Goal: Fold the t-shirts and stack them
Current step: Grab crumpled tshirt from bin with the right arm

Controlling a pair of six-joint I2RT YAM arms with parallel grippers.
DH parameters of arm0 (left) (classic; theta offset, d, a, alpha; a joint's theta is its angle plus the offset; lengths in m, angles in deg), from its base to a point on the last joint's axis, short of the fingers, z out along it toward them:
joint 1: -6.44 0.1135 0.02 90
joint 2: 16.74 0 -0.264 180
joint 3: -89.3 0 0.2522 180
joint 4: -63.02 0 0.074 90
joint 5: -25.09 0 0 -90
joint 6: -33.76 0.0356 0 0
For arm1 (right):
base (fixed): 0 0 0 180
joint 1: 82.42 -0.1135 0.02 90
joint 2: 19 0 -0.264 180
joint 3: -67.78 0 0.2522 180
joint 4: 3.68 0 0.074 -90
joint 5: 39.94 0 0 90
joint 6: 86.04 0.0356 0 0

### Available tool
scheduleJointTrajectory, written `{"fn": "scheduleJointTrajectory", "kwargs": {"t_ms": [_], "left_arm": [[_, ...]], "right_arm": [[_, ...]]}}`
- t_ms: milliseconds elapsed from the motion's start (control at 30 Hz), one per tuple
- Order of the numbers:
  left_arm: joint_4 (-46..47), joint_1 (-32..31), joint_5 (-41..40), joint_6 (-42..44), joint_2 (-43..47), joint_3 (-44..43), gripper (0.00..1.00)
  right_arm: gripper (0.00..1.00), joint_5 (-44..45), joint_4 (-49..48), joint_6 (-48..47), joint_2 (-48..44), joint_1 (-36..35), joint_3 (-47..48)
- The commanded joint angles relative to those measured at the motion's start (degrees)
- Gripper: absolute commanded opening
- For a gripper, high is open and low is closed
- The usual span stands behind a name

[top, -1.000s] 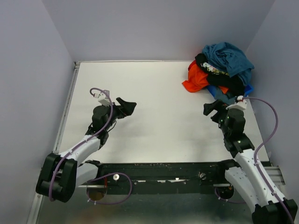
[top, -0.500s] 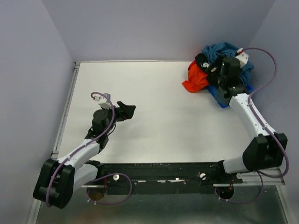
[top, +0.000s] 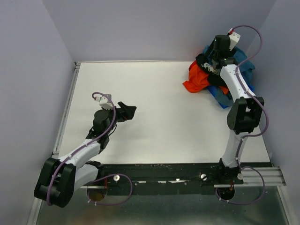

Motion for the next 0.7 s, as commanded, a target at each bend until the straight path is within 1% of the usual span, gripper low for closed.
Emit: {"fn": "scheduleJointTrajectory", "kwargs": {"t_ms": [0,33,67,133,200,233,267,300,367,433,500,533,667], "left_arm": [[1.84,-0.15,1.27,0.36,-1.1,-0.68,0.97],[1.84,-0.15,1.27,0.36,-1.19,-0.76,0.97],[1.84,-0.15,1.36,0.36,-1.27,-0.77,0.97],[1.84,-0.15,1.36,0.44,-1.19,-0.77,0.97],[1.84,-0.15,1.36,0.53,-1.1,-0.77,0.97],[1.76,-0.15,1.36,0.62,-1.1,-0.77,0.97],[1.75,-0.15,1.28,0.62,-0.92,-0.77,0.97],[1.75,-0.15,1.19,0.71,-0.84,-0.68,0.97],[1.67,-0.15,1.19,0.71,-0.66,-0.68,0.97],[1.67,-0.15,1.27,0.71,-0.57,-0.68,0.97],[1.84,-0.15,1.36,0.62,-0.57,-0.68,0.96],[1.93,-0.15,1.45,0.71,-0.66,-0.59,0.96],[2.11,-0.15,1.71,0.62,-0.66,-0.59,0.96]], "right_arm": [[0.83,4.76,7.04,-3.06,8.07,1.15,8.95],[0.82,5.37,7.48,-3.41,9.23,1.23,10.36],[0.79,5.38,7.31,-3.5,10.2,1.5,11.24],[0.6,5.03,6.78,-4.38,11.26,1.94,12.47],[0.38,5.55,7.22,-5.69,10.74,1.94,13.53],[0.31,5.99,6.7,-5.79,9.43,1.94,12.93],[0.27,6.43,5.56,-6.05,7.59,1.94,11.7],[0.24,6.52,4.16,-6.75,5.39,1.94,10.04],[0.22,6.0,2.74,-7.98,1.61,1.94,7.57],[0.14,4.77,2.65,-9.04,-2.08,1.76,6.51],[0.13,3.63,2.74,-9.65,-6.04,1.33,5.19],[0.1,3.01,2.57,-10.26,-8.32,0.8,4.75],[0.08,1.16,1.86,-16.49,-15.44,-3.5,5.01]]}}
